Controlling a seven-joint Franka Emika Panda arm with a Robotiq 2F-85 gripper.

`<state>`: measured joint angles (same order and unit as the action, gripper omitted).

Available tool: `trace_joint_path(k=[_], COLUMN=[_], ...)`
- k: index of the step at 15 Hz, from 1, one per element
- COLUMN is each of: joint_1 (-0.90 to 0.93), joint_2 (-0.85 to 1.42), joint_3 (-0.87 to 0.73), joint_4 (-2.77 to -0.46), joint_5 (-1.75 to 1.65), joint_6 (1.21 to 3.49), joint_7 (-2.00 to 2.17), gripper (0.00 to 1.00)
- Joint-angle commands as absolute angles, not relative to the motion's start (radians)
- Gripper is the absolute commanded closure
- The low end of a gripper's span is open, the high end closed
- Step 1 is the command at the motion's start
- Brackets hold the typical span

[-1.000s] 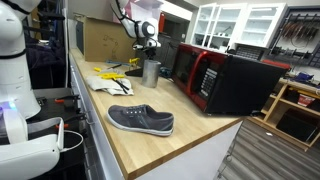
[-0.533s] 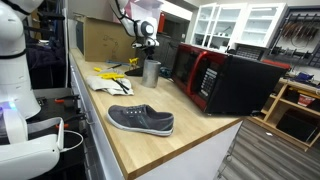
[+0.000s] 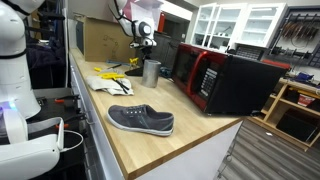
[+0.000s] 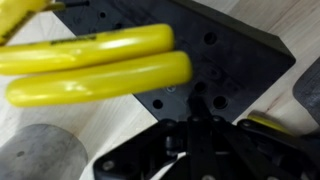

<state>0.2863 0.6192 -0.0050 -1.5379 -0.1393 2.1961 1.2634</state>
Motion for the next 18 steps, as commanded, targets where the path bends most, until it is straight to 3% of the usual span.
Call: trace_joint_path(k=[1,18], joint_1=[0.292,0.278], joint_2=[0.658,0.629], joint_3=[-0.006,0.018], joint_4=[-1.505,-1.457], joint_5=[-0.128,-0.045], joint_6=[2.206,2.151], joint_7=[1.265,1.129], gripper=[1.00,1.00])
